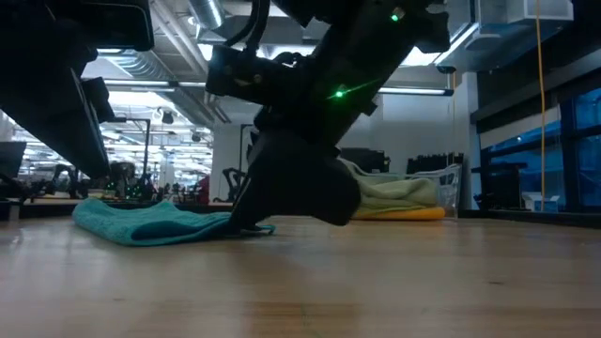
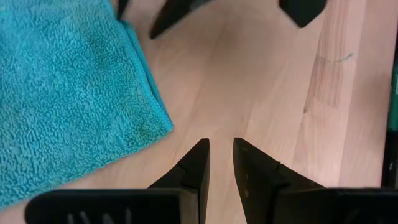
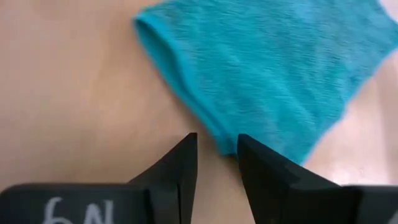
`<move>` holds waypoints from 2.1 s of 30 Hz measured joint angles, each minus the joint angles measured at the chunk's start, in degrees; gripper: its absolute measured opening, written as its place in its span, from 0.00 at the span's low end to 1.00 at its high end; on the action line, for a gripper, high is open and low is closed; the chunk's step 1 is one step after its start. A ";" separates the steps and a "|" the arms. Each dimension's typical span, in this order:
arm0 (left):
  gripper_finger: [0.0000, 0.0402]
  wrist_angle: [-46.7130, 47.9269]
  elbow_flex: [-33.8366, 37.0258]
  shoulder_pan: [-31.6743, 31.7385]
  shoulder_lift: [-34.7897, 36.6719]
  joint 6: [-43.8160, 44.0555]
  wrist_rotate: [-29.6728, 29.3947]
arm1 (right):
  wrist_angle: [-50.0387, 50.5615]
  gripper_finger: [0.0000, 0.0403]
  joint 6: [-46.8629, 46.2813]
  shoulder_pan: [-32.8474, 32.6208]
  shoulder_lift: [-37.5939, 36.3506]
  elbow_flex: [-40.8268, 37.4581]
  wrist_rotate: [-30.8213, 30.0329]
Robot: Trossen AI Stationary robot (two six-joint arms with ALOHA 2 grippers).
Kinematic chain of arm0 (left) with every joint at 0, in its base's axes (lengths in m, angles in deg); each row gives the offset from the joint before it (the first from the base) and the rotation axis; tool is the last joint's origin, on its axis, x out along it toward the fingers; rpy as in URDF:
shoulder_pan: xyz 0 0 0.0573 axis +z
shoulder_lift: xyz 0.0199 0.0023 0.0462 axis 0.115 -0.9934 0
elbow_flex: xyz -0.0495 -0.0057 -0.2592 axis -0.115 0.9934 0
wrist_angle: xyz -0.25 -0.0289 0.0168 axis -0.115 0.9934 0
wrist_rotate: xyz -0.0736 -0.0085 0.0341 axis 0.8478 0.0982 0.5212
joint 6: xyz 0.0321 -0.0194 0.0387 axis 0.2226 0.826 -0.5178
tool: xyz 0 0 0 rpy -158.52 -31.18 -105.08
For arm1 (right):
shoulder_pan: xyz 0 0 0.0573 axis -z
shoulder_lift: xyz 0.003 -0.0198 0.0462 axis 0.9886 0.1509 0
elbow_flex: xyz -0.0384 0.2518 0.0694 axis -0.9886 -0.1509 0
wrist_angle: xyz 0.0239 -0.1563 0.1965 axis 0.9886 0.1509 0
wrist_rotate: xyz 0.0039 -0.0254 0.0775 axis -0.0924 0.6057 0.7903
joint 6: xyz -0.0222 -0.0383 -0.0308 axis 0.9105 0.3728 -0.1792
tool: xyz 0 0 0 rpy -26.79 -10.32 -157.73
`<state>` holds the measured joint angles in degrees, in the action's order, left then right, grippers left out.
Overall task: Fold microfiber towels
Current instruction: Fold the blue microfiber towel
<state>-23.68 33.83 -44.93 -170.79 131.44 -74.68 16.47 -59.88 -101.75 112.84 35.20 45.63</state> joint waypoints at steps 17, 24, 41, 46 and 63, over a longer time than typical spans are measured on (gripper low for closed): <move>0.16 0.04 0.00 0.00 -0.02 2.37 -0.06 | -0.32 0.29 0.03 1.62 0.17 0.00 1.13; 0.16 0.11 0.00 0.00 -0.02 2.37 -0.06 | -2.47 0.29 -0.19 2.61 1.54 -0.01 -1.30; 0.16 0.23 0.00 0.00 -0.04 1.95 -0.08 | 2.97 0.03 -2.41 2.59 1.69 4.10 1.07; 0.16 0.12 0.00 -0.59 -0.04 2.19 -0.02 | 14.75 0.01 -3.25 2.56 1.60 11.57 -0.43; 0.11 0.28 -6.73 -14.71 1.16 5.01 -4.45 | 40.77 0.01 -18.21 -1.43 1.46 22.89 12.37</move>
<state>-23.41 27.11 -59.64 -169.63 136.45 -79.13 57.23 -78.09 -103.18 114.31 58.09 58.00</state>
